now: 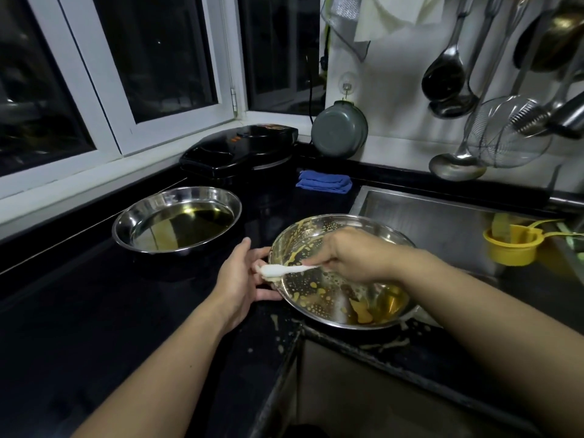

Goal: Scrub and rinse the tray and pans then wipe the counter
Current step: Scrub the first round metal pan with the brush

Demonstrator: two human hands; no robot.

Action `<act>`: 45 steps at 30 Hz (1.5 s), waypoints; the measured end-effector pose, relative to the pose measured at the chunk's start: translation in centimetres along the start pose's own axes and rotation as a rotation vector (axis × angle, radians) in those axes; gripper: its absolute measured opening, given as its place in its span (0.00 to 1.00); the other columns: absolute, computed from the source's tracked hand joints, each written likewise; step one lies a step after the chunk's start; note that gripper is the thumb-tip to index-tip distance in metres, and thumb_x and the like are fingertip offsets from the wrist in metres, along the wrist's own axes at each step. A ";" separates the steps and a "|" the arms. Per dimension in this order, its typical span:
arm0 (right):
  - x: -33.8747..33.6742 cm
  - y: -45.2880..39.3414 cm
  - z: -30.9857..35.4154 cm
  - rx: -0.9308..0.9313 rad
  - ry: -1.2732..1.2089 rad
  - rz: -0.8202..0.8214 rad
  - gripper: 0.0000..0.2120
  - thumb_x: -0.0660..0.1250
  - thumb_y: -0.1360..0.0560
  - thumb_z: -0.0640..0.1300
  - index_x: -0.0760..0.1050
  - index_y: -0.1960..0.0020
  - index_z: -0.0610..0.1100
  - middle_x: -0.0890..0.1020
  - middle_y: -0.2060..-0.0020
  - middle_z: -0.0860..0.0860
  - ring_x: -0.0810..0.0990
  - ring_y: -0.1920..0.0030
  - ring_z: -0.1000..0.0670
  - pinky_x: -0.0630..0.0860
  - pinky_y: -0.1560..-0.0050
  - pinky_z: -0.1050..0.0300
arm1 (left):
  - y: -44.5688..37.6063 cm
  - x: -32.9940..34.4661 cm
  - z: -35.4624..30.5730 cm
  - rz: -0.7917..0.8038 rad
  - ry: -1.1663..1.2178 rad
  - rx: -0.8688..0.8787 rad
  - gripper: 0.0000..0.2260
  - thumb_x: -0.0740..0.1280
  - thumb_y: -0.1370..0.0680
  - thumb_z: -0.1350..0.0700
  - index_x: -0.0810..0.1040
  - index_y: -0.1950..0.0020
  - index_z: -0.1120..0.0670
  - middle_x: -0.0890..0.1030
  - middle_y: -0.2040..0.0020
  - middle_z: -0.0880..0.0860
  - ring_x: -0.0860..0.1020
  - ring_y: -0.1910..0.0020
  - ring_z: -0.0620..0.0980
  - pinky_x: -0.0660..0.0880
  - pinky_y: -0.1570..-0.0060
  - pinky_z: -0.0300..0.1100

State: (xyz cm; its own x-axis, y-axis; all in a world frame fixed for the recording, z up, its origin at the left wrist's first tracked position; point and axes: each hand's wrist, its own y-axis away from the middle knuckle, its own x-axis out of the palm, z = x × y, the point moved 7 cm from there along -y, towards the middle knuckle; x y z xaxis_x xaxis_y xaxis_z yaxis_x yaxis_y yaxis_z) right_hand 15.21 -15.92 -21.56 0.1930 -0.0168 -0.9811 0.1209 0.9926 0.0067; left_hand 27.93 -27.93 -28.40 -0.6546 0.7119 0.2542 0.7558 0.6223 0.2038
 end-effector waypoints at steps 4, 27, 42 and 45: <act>0.4 2.1 0.3 -0.050 -0.035 0.048 0.15 0.68 0.19 0.42 0.80 0.36 0.57 0.77 0.60 0.60 0.76 0.54 0.57 0.75 0.44 0.56 | 0.1 0.2 -0.3 0.001 -0.115 0.022 0.14 0.59 0.14 0.55 0.81 0.42 0.61 0.78 0.64 0.56 0.80 0.61 0.56 0.81 0.65 0.50; -3.1 -0.8 -2.7 0.488 -0.074 -0.101 0.07 0.69 0.24 0.39 0.85 0.54 0.47 0.85 0.61 0.51 0.83 0.60 0.52 0.81 0.55 0.55 | -0.5 -0.1 0.4 0.024 -0.174 0.052 0.17 0.58 0.19 0.67 0.79 0.34 0.57 0.81 0.54 0.64 0.77 0.56 0.60 0.81 0.52 0.63; -5.2 -8.5 1.9 0.585 -0.424 0.457 0.08 0.59 0.19 0.34 0.76 0.51 0.36 0.75 0.70 0.47 0.67 0.75 0.54 0.64 0.78 0.65 | -0.5 -0.1 0.5 0.026 -0.182 0.085 0.16 0.61 0.20 0.68 0.84 0.40 0.58 0.84 0.52 0.68 0.79 0.60 0.59 0.82 0.59 0.56; -6.1 -9.5 -0.1 0.742 -0.260 0.406 0.08 0.56 0.20 0.33 0.71 0.55 0.38 0.68 0.70 0.47 0.63 0.73 0.53 0.62 0.72 0.65 | -0.3 0.1 0.5 0.041 -0.182 0.080 0.15 0.61 0.20 0.68 0.82 0.38 0.59 0.84 0.55 0.65 0.80 0.63 0.56 0.82 0.65 0.50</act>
State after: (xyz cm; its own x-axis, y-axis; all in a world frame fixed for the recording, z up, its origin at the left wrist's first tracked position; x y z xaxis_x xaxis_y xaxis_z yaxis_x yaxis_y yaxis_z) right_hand 12.75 -25.27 -15.68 0.5629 0.2038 -0.8010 0.5782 0.5955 0.5577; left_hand 27.69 -27.89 -28.91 -0.6201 0.7800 0.0839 0.7834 0.6100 0.1187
